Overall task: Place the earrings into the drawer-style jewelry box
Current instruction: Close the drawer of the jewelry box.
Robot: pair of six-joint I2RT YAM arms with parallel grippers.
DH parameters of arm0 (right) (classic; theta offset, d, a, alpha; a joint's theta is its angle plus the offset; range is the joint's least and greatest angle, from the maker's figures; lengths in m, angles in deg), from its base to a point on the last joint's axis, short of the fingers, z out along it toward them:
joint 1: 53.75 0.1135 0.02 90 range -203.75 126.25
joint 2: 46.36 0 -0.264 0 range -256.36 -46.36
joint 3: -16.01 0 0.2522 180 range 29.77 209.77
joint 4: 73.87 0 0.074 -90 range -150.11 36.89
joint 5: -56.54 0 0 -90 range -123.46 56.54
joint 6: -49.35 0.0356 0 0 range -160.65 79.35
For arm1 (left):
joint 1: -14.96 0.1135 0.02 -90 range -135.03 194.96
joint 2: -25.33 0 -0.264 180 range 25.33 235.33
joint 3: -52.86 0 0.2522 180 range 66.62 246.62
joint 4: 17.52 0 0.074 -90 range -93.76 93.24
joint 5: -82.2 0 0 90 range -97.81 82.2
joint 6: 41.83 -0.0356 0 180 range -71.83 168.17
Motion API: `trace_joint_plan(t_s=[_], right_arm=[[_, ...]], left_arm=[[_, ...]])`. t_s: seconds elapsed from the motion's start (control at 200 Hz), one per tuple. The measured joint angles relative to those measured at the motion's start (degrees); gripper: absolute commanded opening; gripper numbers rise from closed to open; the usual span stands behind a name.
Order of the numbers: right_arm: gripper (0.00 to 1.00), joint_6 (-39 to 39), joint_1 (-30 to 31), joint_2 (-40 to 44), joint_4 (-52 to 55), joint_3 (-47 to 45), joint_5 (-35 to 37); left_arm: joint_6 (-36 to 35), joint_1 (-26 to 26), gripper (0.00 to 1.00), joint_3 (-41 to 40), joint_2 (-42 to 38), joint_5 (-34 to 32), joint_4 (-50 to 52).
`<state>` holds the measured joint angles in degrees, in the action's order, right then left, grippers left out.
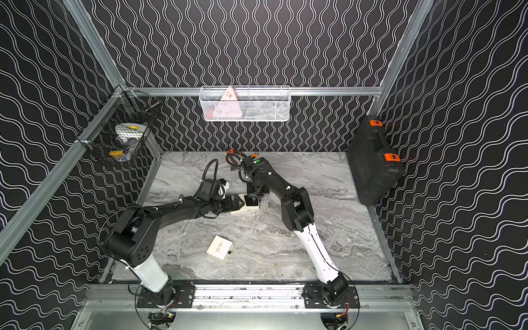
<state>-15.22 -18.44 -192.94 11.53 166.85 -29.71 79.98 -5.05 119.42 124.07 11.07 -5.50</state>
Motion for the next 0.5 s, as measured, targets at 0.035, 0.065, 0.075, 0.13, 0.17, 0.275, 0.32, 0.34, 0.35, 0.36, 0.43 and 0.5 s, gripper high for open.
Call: trace_joint_plan(t_s=[0.035,0.065,0.075,0.13,0.17,0.275,0.32,0.34,0.35,0.36,0.43,0.5], right_arm=[[0.0,0.0,0.0,0.1,0.2,-0.1,0.0],[0.0,0.0,0.1,0.1,0.3,-0.2,0.0],[0.0,-0.1,0.1,0.1,0.4,-0.3,0.0],[0.0,-0.6,0.2,0.3,0.6,-0.6,0.0],[0.0,-0.6,0.3,0.5,0.6,-1.0,0.0],[0.0,-1.1,0.5,1.0,0.7,-2.1,-0.1],[0.0,-1.3,0.5,1.1,0.7,-2.3,-0.2],[0.0,-1.4,0.5,1.2,0.7,-2.4,-0.3],[0.0,-1.5,0.5,1.2,0.7,-2.4,-0.4],[0.0,-1.5,0.5,1.2,0.7,-2.4,-0.4],[0.0,-2.0,0.5,1.2,0.7,-2.4,-0.7],[0.0,-2.2,0.5,1.2,0.7,-2.3,-1.5]], left_arm=[[0.0,0.0,0.99,0.0,0.0,0.0,0.0],[0.0,0.0,0.99,0.0,0.0,0.1,0.0],[0.0,0.0,0.99,0.0,0.0,0.1,0.0],[0.0,0.0,0.99,0.0,0.0,0.2,0.0],[0.0,0.0,0.99,0.0,0.1,0.2,0.0],[0.1,0.1,0.99,0.0,0.2,0.2,0.0],[0.2,0.1,0.99,0.0,0.3,0.2,0.0],[0.2,0.1,0.99,0.0,0.3,0.2,0.0],[0.3,0.1,0.99,0.0,0.4,0.2,0.0],[0.3,0.1,0.99,0.0,0.4,0.3,0.0],[0.7,0.1,0.99,0.0,0.5,0.3,0.0],[1.1,0.1,0.99,0.0,0.7,0.4,0.0]])
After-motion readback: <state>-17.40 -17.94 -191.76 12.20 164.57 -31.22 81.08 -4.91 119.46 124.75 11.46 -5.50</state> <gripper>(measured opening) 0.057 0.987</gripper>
